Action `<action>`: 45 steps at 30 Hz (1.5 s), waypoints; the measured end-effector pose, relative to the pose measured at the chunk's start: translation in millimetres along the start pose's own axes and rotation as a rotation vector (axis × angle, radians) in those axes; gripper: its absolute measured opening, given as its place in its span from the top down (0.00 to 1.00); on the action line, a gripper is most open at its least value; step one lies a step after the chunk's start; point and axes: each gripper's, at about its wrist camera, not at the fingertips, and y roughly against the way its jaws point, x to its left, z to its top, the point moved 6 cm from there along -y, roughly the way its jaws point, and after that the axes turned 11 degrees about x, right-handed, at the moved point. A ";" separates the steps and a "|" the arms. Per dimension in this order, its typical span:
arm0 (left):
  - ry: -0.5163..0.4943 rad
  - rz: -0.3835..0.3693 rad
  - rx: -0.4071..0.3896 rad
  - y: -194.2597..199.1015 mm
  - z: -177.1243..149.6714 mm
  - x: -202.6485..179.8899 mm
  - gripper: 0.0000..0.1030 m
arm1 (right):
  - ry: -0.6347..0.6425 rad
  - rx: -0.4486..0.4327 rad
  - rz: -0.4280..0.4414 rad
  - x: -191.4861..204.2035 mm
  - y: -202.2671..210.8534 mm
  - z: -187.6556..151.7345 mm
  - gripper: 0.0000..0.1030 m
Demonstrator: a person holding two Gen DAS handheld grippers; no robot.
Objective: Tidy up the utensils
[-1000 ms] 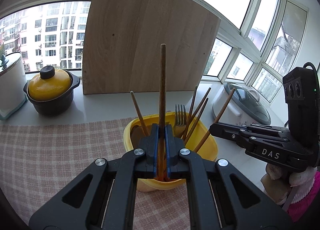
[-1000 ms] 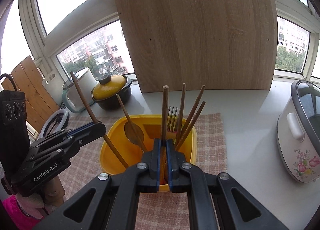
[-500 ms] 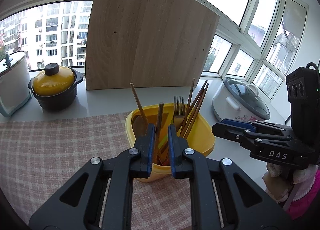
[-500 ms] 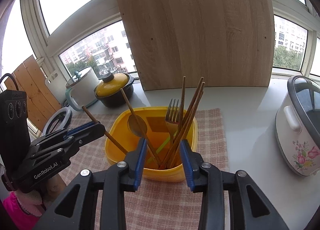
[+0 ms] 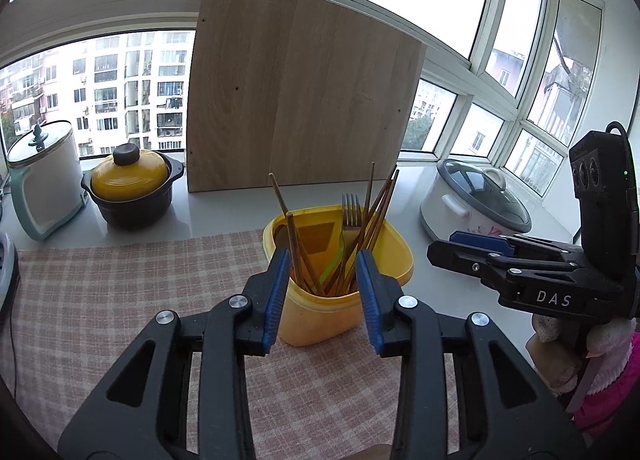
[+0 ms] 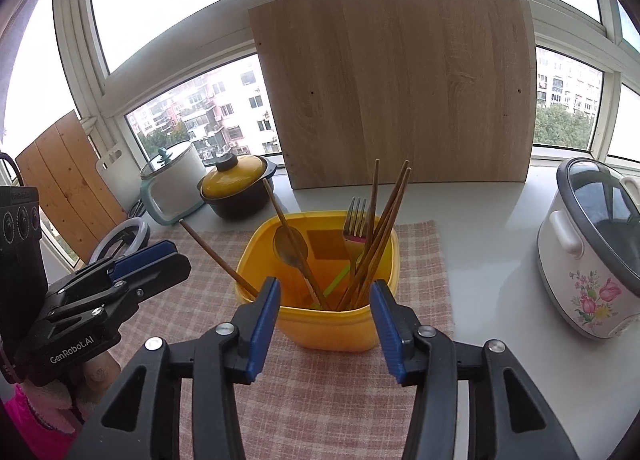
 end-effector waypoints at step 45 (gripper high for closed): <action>0.031 0.227 -0.082 70.8 -24.0 1.3 0.01 | 0.028 -0.185 -0.182 19.2 53.3 -13.9 0.00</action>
